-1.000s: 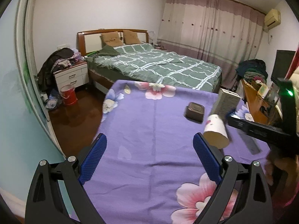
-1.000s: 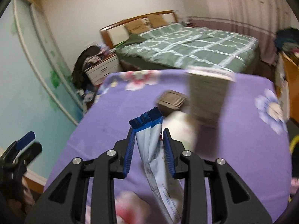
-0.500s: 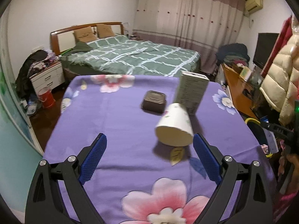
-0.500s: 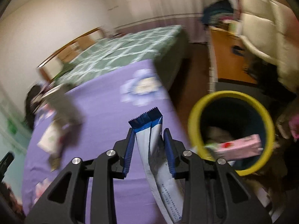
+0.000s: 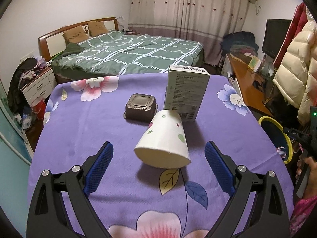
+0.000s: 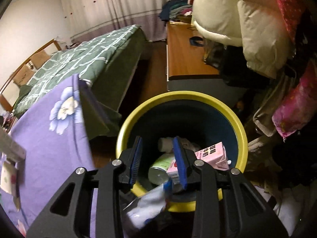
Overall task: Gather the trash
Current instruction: 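Move the left gripper toward the white paper cup and grasp it, then carry the paper cup over the bin and open the left gripper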
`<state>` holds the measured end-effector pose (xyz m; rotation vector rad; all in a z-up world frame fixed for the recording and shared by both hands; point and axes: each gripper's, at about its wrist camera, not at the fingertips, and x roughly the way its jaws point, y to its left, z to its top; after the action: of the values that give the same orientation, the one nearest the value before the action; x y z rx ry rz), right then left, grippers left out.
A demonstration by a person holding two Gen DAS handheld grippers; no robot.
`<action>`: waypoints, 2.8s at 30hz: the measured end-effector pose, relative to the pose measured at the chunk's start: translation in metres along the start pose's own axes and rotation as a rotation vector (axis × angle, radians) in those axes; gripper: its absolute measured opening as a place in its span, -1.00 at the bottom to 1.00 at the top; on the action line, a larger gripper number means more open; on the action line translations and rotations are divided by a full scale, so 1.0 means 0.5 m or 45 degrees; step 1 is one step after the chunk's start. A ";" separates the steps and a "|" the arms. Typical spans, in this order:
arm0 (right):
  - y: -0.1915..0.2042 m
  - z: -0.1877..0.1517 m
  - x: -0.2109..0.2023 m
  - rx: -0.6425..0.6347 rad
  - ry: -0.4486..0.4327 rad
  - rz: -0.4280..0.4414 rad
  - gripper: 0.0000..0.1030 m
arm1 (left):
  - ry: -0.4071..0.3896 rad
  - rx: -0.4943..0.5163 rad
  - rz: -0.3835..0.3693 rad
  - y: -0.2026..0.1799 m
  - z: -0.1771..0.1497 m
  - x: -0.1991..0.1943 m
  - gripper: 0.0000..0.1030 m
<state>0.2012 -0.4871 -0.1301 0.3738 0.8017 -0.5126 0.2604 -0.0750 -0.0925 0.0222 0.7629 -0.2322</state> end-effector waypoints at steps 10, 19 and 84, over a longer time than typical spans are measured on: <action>-0.032 0.006 0.037 0.055 0.045 0.036 -0.39 | 0.033 0.005 -0.005 -0.010 0.018 0.058 0.79; -0.043 0.008 -0.013 0.060 -0.002 0.098 -0.31 | 0.069 0.040 -0.021 -0.033 0.018 0.071 0.79; -0.289 -0.070 -0.223 0.008 -0.146 0.080 -0.12 | 0.368 0.680 -0.622 -0.859 0.043 0.227 0.33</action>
<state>0.0341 -0.5549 -0.0858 0.3707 0.6754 -0.4737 0.2617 -0.5183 -0.1273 0.3845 0.9684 -0.9091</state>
